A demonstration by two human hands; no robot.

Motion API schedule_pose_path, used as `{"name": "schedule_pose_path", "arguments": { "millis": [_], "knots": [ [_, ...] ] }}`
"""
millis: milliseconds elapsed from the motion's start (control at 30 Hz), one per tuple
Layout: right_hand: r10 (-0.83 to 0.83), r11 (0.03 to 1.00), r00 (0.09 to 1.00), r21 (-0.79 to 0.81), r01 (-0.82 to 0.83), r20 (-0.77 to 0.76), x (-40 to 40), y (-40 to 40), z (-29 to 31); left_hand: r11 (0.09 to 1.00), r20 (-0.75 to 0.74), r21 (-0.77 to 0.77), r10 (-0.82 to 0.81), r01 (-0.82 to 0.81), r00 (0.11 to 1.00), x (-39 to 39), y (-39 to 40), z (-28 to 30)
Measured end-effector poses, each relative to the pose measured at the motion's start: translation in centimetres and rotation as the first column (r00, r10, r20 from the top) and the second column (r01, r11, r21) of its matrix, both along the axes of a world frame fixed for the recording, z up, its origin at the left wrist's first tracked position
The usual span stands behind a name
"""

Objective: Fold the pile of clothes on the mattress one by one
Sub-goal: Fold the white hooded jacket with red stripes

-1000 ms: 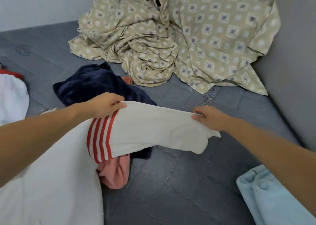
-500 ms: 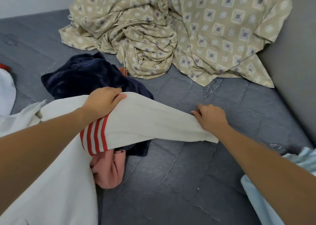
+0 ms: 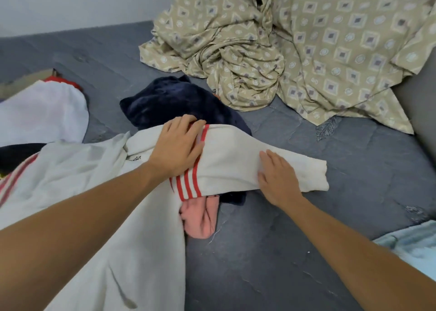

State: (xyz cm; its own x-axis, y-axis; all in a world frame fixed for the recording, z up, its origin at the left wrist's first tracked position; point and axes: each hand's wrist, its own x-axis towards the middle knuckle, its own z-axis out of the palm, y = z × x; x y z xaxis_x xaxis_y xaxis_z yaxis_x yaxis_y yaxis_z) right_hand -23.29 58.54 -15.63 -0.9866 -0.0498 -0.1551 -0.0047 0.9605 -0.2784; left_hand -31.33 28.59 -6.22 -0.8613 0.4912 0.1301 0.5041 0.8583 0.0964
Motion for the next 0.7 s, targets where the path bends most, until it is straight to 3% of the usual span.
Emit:
{"name": "schedule_pose_path", "arguments": {
  "millis": [100, 233, 333, 533, 700],
  "knots": [
    [0.009, 0.992, 0.975, -0.121, -0.037, -0.223, -0.3, -6.1, 4.1, 0.981, 0.151, 0.083, 0.16, -0.174, 0.976, 2.2, -5.4, 0.6],
    [0.144, 0.963, 0.922, -0.163, -0.214, -0.359, -0.7, -16.8, 9.3, 0.951, 0.119, 0.119, 0.273, -0.287, 0.955, 5.9, -15.2, 0.5],
    [0.28, 0.936, 0.908, -0.123, -0.331, -0.31, -0.9, -25.9, 10.3, 0.895, 0.185, 0.147, 0.393, -0.421, 0.901, 8.4, -23.5, 0.1],
    [0.533, 0.824, 0.83, -0.123, -0.553, -0.164, -0.3, -45.4, 6.5, 0.8, 0.276, 0.059, 0.561, -0.597, 0.78, 13.6, -39.8, -2.6],
    [0.602, 0.785, 0.775, -0.035, -0.618, -0.191, -0.1, -59.9, 5.4, 0.747, 0.332, 0.026, 0.62, -0.664, 0.711, 18.1, -48.4, -4.6]
  ]
}}
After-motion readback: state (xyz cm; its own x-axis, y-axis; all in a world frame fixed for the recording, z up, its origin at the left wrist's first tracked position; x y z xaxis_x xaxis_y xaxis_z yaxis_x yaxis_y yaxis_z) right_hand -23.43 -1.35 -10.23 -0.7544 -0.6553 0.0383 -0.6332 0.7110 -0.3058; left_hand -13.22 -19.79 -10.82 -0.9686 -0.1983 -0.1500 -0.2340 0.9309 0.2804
